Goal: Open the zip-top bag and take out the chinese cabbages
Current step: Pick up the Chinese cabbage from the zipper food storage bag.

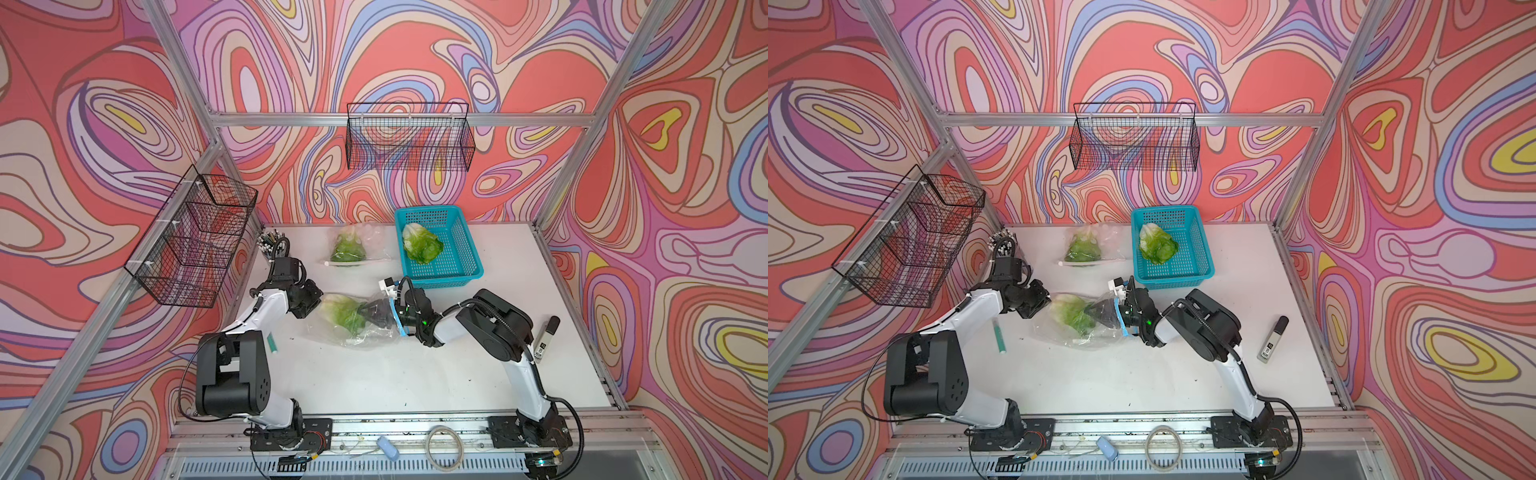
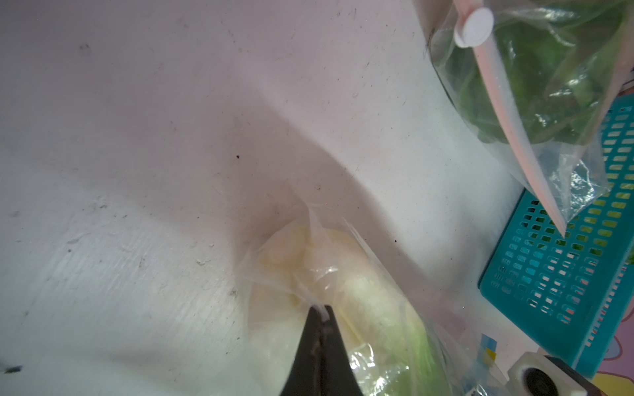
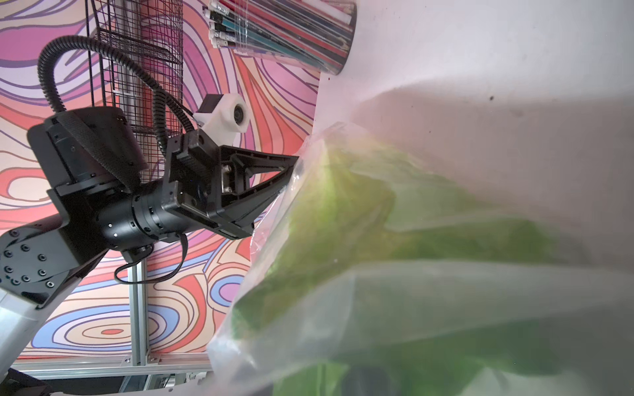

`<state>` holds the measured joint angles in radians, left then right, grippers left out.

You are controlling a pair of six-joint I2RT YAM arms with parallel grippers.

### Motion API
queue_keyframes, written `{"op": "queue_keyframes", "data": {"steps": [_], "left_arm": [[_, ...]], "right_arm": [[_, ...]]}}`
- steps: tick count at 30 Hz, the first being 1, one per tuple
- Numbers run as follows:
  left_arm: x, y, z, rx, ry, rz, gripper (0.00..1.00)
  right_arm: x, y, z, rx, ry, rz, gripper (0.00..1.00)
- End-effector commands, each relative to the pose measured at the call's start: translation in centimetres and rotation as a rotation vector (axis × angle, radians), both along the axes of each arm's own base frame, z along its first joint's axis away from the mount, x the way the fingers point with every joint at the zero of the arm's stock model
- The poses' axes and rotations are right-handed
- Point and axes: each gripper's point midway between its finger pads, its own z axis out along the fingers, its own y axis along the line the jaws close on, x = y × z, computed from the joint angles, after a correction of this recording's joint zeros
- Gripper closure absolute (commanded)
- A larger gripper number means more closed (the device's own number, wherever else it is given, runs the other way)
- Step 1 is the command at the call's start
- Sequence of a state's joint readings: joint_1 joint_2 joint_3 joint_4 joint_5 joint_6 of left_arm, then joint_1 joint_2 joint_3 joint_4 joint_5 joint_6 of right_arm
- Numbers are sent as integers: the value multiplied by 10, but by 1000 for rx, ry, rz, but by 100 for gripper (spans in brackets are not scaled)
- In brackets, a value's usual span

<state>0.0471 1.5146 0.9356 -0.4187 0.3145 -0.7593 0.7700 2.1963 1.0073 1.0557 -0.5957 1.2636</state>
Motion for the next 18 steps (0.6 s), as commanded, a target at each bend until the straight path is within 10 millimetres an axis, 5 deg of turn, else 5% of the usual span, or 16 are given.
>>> {"op": "queue_keyframes", "data": {"steps": [1, 5, 9, 18], "left_arm": [[4, -9, 2, -15, -2, -31, 100], [4, -11, 3, -17, -4, -36, 100], [5, -9, 3, -9, -2, -38, 100], [8, 4, 8, 36, -7, -14, 100]], "right_arm": [[0, 6, -3, 14, 4, 7, 68], [2, 9, -2, 20, 2, 10, 73], [2, 10, -3, 19, 5, 14, 99], [-7, 1, 0, -21, -15, 20, 100]]}}
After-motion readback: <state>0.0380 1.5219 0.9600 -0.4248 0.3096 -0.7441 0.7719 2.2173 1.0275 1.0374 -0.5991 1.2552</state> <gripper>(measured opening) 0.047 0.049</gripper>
